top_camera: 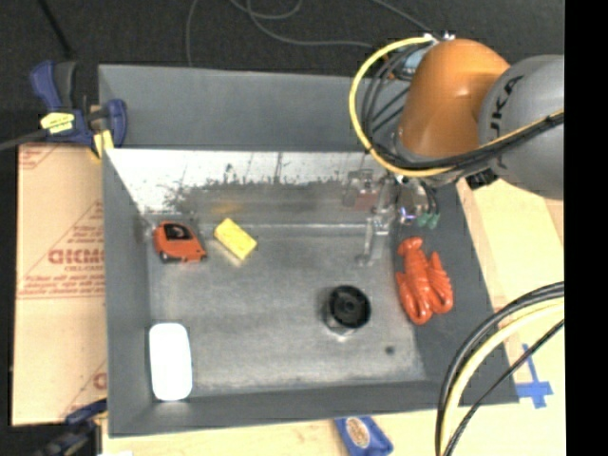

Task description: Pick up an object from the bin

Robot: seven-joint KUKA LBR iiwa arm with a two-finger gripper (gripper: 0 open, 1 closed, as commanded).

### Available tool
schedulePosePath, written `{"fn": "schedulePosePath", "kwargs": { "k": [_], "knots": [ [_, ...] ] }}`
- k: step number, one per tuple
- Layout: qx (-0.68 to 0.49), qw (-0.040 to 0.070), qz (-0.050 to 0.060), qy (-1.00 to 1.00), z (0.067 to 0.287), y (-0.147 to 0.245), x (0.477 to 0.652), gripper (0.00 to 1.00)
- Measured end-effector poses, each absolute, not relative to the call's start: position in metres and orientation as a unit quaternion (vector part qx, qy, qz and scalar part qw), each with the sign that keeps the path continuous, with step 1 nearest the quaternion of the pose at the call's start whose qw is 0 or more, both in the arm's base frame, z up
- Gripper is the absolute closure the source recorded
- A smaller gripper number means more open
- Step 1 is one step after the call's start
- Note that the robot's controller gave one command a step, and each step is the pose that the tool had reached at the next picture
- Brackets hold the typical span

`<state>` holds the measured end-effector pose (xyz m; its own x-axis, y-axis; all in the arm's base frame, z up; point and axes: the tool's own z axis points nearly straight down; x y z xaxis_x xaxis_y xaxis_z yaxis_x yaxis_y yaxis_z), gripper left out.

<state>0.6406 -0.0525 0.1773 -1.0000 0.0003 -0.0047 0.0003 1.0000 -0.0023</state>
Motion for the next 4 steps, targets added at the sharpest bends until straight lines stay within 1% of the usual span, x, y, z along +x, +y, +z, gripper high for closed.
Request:
{"fn": "schedulePosePath", "kwargs": {
  "k": [2,3,4],
  "knots": [
    [-0.007,0.003,-0.001,1.000,0.174,-0.054,0.637,0.00],
    [-0.062,0.004,-0.001,0.998,0.116,-0.061,0.584,0.00],
    [-0.130,-0.004,0.000,0.991,0.083,-0.054,0.563,0.00]
  ]
}}
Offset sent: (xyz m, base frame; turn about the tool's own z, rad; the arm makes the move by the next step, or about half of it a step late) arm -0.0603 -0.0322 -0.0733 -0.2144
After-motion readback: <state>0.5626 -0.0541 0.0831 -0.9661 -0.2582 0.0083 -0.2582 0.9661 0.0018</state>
